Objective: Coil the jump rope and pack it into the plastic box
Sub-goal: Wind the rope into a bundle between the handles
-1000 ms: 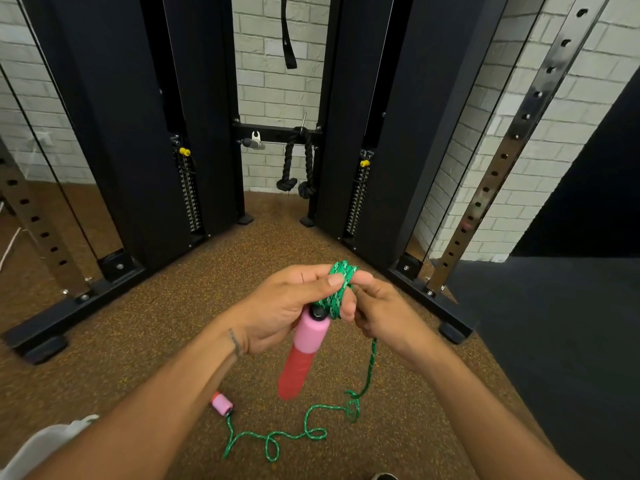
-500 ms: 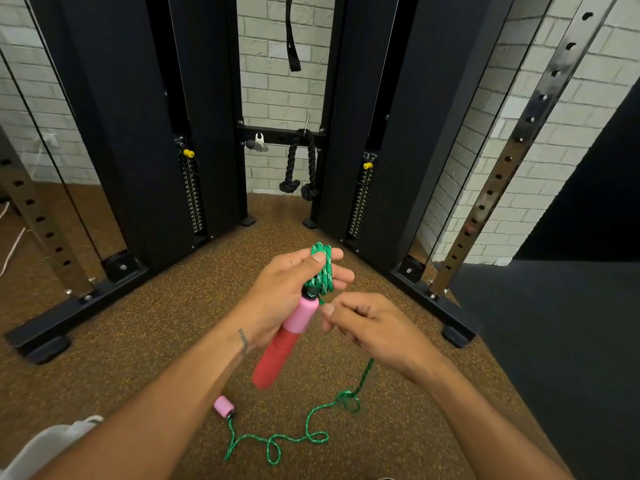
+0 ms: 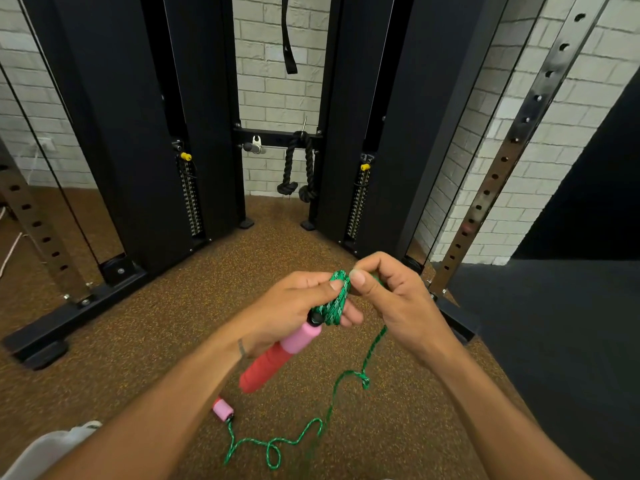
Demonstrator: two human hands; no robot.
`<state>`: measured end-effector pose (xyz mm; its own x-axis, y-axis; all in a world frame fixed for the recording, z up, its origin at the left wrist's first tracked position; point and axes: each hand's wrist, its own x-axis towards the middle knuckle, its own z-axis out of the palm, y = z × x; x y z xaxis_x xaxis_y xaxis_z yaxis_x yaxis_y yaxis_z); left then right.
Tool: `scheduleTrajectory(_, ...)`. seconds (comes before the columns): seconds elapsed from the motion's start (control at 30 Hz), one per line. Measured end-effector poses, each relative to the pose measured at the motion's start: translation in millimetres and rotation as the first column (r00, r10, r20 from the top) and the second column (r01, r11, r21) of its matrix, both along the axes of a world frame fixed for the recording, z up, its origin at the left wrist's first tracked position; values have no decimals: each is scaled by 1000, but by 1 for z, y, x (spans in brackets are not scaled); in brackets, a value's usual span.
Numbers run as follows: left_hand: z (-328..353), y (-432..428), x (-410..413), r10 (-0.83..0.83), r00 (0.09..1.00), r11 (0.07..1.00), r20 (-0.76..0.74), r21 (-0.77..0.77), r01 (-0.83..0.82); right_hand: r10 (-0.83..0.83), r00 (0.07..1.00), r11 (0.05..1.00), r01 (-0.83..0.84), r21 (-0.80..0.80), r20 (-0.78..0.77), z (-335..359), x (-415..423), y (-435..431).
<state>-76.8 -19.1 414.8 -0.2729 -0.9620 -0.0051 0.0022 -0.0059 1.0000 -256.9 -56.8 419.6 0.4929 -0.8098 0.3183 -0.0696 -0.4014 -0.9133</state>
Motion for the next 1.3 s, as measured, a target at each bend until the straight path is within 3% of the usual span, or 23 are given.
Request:
scheduleTrajectory(0.27,4,3,-1,-104,989,994,-105,32,108,-57,996,998,54,42,69,-8,0,-11)
scheduleTrajectory(0.43,5,4,1,-140,986,990,-87,24,142,-38,998,990,32,136,44,-8,-1,-14)
scheduleTrajectory(0.53,5,6,0,-102,988,994,-114,19,105,-21,1000,982,21,188,0,-9,-1,-13)
scheduleTrajectory(0.8,7,6,1,66,933,997,-355,71,-44,28,991,956,12,293,-132,-25,7,-8)
scheduleTrajectory(1.0,5,4,-1,135,907,991,-399,75,-115,63,987,931,-4,365,-150,-26,13,-3)
scheduleTrajectory(1.1,4,2,-3,172,909,985,-379,59,-162,63,981,947,-1,322,-183,-26,14,-1)
scheduleTrajectory(1.3,1,-1,-2,200,928,979,-314,19,-204,19,911,997,16,81,-412,-23,13,-1)
